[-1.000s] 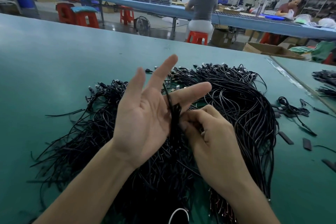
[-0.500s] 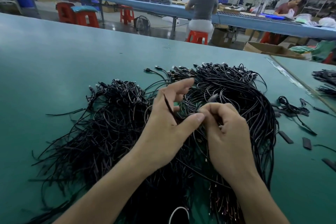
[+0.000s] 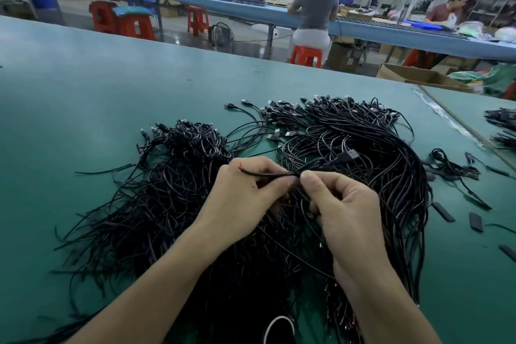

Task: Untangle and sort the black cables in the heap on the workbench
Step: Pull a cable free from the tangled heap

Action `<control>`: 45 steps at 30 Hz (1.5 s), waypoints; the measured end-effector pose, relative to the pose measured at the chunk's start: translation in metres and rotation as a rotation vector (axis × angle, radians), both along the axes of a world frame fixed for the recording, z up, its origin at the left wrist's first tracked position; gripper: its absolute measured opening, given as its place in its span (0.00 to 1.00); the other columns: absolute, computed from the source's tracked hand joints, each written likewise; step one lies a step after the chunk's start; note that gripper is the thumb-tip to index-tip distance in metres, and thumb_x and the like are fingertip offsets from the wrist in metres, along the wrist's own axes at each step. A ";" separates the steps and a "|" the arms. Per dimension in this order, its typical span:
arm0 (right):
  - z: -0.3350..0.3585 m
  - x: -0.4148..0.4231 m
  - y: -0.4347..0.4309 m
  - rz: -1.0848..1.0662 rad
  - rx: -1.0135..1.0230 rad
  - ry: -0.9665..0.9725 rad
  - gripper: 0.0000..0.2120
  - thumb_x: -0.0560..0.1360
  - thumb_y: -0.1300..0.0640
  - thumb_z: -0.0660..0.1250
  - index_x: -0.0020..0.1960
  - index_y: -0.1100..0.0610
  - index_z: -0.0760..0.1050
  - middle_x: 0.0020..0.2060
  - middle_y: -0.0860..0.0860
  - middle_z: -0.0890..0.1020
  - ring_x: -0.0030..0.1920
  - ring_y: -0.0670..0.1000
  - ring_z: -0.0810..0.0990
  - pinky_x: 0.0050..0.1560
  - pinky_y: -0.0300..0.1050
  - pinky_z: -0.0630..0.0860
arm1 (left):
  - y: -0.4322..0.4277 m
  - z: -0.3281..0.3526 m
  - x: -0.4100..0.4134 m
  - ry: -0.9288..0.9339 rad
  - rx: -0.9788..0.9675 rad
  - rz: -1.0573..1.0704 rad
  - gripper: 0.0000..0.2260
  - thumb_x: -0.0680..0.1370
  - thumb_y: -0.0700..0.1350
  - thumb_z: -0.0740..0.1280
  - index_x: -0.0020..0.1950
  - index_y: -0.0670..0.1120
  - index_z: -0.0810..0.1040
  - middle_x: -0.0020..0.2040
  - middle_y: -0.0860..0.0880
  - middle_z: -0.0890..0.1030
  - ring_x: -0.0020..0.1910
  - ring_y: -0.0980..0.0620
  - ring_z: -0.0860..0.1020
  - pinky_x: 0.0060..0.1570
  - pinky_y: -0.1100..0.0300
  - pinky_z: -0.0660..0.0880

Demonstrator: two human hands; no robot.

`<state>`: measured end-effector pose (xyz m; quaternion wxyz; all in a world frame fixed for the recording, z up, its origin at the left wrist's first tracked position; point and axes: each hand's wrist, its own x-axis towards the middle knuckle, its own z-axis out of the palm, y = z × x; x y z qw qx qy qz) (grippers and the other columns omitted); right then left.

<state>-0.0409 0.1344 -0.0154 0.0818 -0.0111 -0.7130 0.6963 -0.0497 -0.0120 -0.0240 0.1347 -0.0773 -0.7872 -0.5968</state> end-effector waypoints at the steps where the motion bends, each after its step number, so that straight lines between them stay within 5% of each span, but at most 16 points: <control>1: 0.001 0.000 0.002 0.004 0.060 0.018 0.05 0.75 0.54 0.73 0.41 0.52 0.84 0.25 0.44 0.79 0.26 0.39 0.72 0.28 0.31 0.71 | -0.003 0.000 -0.002 -0.030 0.005 0.019 0.02 0.76 0.46 0.74 0.43 0.50 0.84 0.33 0.51 0.85 0.29 0.53 0.82 0.29 0.65 0.75; 4: 0.005 0.002 0.009 0.101 0.290 0.041 0.06 0.74 0.47 0.71 0.40 0.47 0.83 0.25 0.44 0.79 0.25 0.40 0.74 0.26 0.32 0.70 | -0.018 0.000 -0.012 -0.104 0.142 0.155 0.08 0.79 0.50 0.69 0.46 0.46 0.80 0.32 0.49 0.84 0.26 0.56 0.79 0.25 0.66 0.72; 8: 0.003 0.005 0.013 0.286 0.759 -0.048 0.08 0.74 0.41 0.69 0.43 0.45 0.81 0.37 0.38 0.83 0.38 0.37 0.81 0.38 0.30 0.76 | -0.045 -0.006 -0.029 -0.189 0.593 0.354 0.05 0.81 0.45 0.67 0.53 0.44 0.76 0.34 0.48 0.82 0.30 0.57 0.78 0.28 0.64 0.75; 11: -0.002 0.007 0.012 0.369 0.977 -0.130 0.11 0.74 0.38 0.69 0.48 0.45 0.79 0.40 0.42 0.81 0.42 0.42 0.80 0.48 0.44 0.80 | -0.058 -0.012 -0.038 -0.262 0.806 0.378 0.02 0.83 0.41 0.62 0.53 0.45 0.75 0.46 0.46 0.79 0.44 0.51 0.80 0.36 0.59 0.79; 13: -0.003 0.008 0.010 0.434 1.015 -0.185 0.13 0.73 0.38 0.70 0.50 0.45 0.78 0.40 0.43 0.81 0.42 0.42 0.80 0.50 0.46 0.80 | -0.057 -0.015 -0.040 -0.309 0.805 0.333 0.11 0.83 0.38 0.62 0.66 0.44 0.71 0.54 0.46 0.75 0.53 0.48 0.78 0.44 0.55 0.80; 15: -0.004 0.008 0.010 0.468 1.028 -0.209 0.12 0.73 0.41 0.71 0.52 0.46 0.79 0.40 0.44 0.82 0.42 0.43 0.81 0.50 0.47 0.81 | -0.055 -0.019 -0.041 -0.321 0.725 0.317 0.30 0.81 0.35 0.64 0.80 0.47 0.55 0.54 0.46 0.74 0.52 0.50 0.77 0.46 0.55 0.80; 17: -0.003 0.007 0.012 0.468 1.021 -0.207 0.08 0.75 0.44 0.71 0.49 0.47 0.81 0.39 0.45 0.82 0.41 0.44 0.81 0.48 0.46 0.81 | -0.051 -0.019 -0.039 -0.283 0.567 0.397 0.37 0.79 0.36 0.69 0.81 0.51 0.52 0.48 0.49 0.72 0.45 0.53 0.75 0.41 0.59 0.77; 21: 0.003 0.006 0.015 0.342 0.931 -0.089 0.05 0.79 0.49 0.68 0.46 0.46 0.80 0.37 0.45 0.81 0.37 0.44 0.80 0.41 0.43 0.81 | -0.045 -0.012 -0.031 -0.005 0.388 0.715 0.25 0.74 0.40 0.74 0.62 0.55 0.64 0.43 0.53 0.65 0.37 0.58 0.68 0.39 0.63 0.68; 24: 0.010 0.004 0.017 0.234 0.731 0.096 0.07 0.80 0.51 0.66 0.44 0.44 0.78 0.35 0.46 0.80 0.31 0.44 0.78 0.34 0.41 0.77 | -0.040 0.001 -0.019 0.349 0.189 0.674 0.24 0.68 0.34 0.68 0.51 0.60 0.66 0.40 0.54 0.66 0.33 0.61 0.67 0.34 0.68 0.67; 26: 0.016 0.006 0.016 0.312 0.639 0.177 0.06 0.79 0.52 0.66 0.45 0.43 0.79 0.38 0.41 0.80 0.32 0.40 0.75 0.33 0.35 0.73 | -0.034 0.008 -0.013 0.387 -0.122 0.435 0.23 0.67 0.36 0.66 0.54 0.60 0.75 0.45 0.56 0.72 0.43 0.62 0.72 0.43 0.70 0.69; 29: 0.019 0.010 0.014 0.431 0.625 0.229 0.05 0.79 0.50 0.66 0.47 0.44 0.80 0.37 0.41 0.79 0.36 0.41 0.75 0.37 0.31 0.70 | -0.024 0.003 -0.010 0.230 -0.522 0.106 0.23 0.67 0.45 0.64 0.59 0.63 0.78 0.65 0.58 0.72 0.68 0.55 0.67 0.69 0.56 0.62; 32: 0.018 0.005 0.018 0.260 0.514 0.274 0.07 0.79 0.53 0.65 0.45 0.45 0.80 0.36 0.44 0.80 0.31 0.44 0.73 0.30 0.36 0.69 | -0.024 0.001 -0.008 -0.067 -0.575 -0.107 0.14 0.72 0.52 0.55 0.44 0.59 0.82 0.70 0.61 0.70 0.71 0.62 0.63 0.75 0.50 0.58; 36: 0.010 -0.007 0.031 -0.066 0.581 0.272 0.08 0.80 0.54 0.66 0.43 0.48 0.80 0.28 0.42 0.77 0.28 0.41 0.73 0.30 0.30 0.67 | -0.022 -0.002 -0.008 0.010 -0.380 0.008 0.23 0.73 0.64 0.55 0.38 0.49 0.81 0.50 0.57 0.82 0.51 0.63 0.78 0.54 0.56 0.75; 39: 0.002 -0.011 0.036 -0.182 0.721 0.224 0.07 0.80 0.55 0.66 0.43 0.51 0.79 0.34 0.44 0.78 0.34 0.41 0.75 0.37 0.24 0.68 | -0.017 0.012 -0.002 0.234 -0.252 0.202 0.23 0.73 0.64 0.62 0.32 0.45 0.77 0.27 0.55 0.75 0.25 0.59 0.72 0.27 0.70 0.66; 43: -0.002 -0.019 0.056 -0.332 0.808 0.125 0.10 0.81 0.56 0.64 0.41 0.52 0.74 0.35 0.49 0.79 0.35 0.41 0.73 0.31 0.32 0.66 | -0.035 0.041 0.004 0.507 0.138 0.482 0.24 0.76 0.53 0.66 0.27 0.36 0.70 0.20 0.49 0.66 0.18 0.49 0.62 0.19 0.55 0.60; 45: -0.006 -0.021 0.063 -0.297 0.922 0.018 0.10 0.82 0.54 0.63 0.42 0.54 0.75 0.36 0.49 0.79 0.36 0.46 0.74 0.35 0.42 0.70 | -0.046 0.046 0.003 0.560 0.143 0.615 0.23 0.77 0.48 0.68 0.27 0.36 0.68 0.23 0.46 0.68 0.19 0.49 0.63 0.21 0.53 0.62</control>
